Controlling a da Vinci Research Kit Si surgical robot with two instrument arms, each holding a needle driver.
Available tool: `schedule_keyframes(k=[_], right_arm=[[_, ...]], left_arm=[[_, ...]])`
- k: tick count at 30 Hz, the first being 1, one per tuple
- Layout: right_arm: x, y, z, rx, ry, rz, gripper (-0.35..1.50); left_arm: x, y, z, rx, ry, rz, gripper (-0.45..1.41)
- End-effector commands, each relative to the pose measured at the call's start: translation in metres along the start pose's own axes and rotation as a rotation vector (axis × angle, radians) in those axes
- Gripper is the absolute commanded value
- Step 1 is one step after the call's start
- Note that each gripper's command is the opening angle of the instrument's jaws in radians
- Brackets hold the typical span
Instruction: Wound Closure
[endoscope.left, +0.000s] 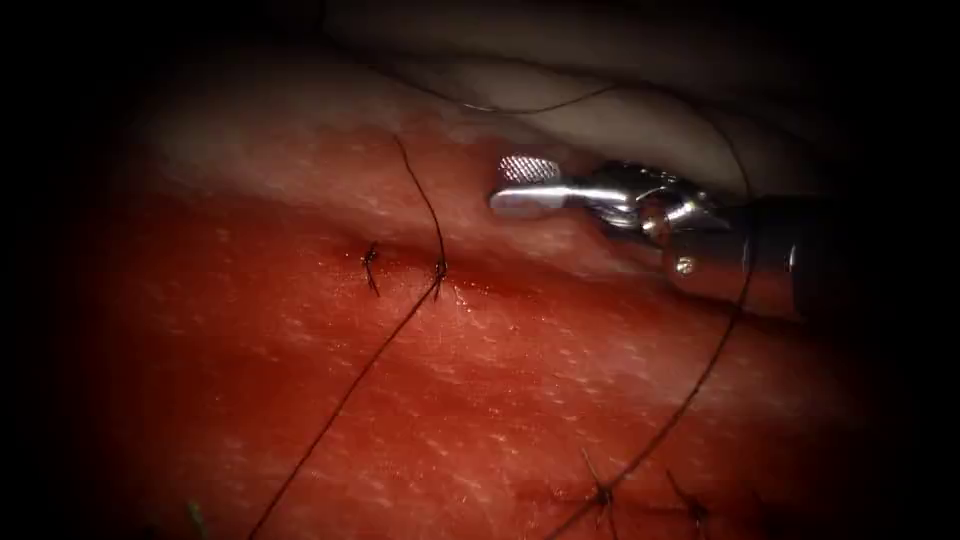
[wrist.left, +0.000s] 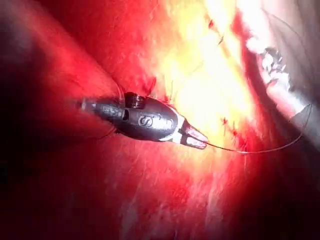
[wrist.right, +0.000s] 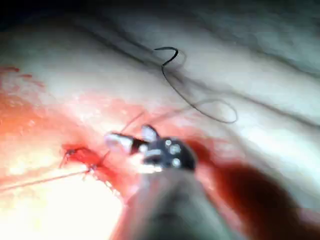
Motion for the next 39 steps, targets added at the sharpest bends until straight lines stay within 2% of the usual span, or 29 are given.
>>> schedule_keyframes(k=[1, 3, 6, 9, 10, 11, 12, 13, 18, 19, 24, 27, 31, 32, 39], right_arm=[[-0.0008, 0.0, -0.0007, -0.003, 0.0, -0.033, 1.3], [-0.0013, -0.0004, -0.0013, -0.006, 0.001, -0.053, 1.3], [-0.0025, -0.0017, -0.0014, -0.019, 0.003, -0.08, 1.24], [-0.0028, -0.0029, -0.0005, -0.002, 0.013, -0.117, 1.08], [-0.0028, -0.0033, -0.0002, 0.003, 0.021, -0.116, 0.96], [-0.0029, -0.0038, 0.0001, 0.017, 0.049, -0.114, 0.42], [-0.003, -0.0041, 0.0003, 0.022, 0.063, -0.113, -0.25], [-0.003, -0.0043, 0.0005, 0.022, 0.072, -0.111, -0.35], [-0.0026, -0.0057, 0.0023, 0.059, 0.106, -0.104, -0.35], [-0.0022, -0.0065, 0.0032, 0.059, 0.111, -0.128, -0.35], [-0.0015, -0.0082, 0.0062, 0.079, 0.115, -0.185, -0.35], [-0.0018, -0.0088, 0.0075, 0.096, 0.115, -0.203, -0.35], [-0.0022, -0.0098, 0.0083, 0.136, 0.11, -0.232, -0.35], [-0.0024, -0.0103, 0.0082, 0.161, 0.115, -0.243, -0.35], [-0.0029, -0.0116, 0.0088, 0.187, 0.146, -0.255, -0.35]], left_arm=[[0.0001, -0.0008, 0.0004, 0.0, 0.005, -0.015, -0.35], [0.0011, -0.0022, 0.0009, 0.008, 0.009, -0.022, -0.35], [0.003, -0.0041, 0.0031, -0.044, 0.022, -0.041, -0.35], [0.0055, -0.0061, 0.0062, -0.108, 0.045, -0.058, -0.35], [0.006, -0.0065, 0.0069, -0.117, 0.052, -0.063, -0.35], [0.0074, -0.0077, 0.0082, -0.137, 0.064, -0.082, -0.35], [0.008, -0.0083, 0.0088, -0.145, 0.074, -0.087, -0.35], [0.0085, -0.0089, 0.0093, -0.149, 0.083, -0.093, -0.35], [0.0109, -0.0131, 0.0129, -0.183, 0.116, -0.125, -0.35], [0.0108, -0.0154, 0.0148, -0.207, 0.125, -0.157, -0.35], [0.0085, -0.0204, 0.0178, -0.248, 0.131, -0.235, -0.35], [0.0075, -0.0225, 0.0184, -0.258, 0.132, -0.248, -0.35], [0.0053, -0.0265, 0.019, -0.278, 0.134, -0.236, -0.35], [0.0039, -0.028, 0.0193, -0.297, 0.134, -0.225, -0.35], [-0.0026, -0.0318, 0.02, -0.334, 0.118, -0.219, -0.35]])
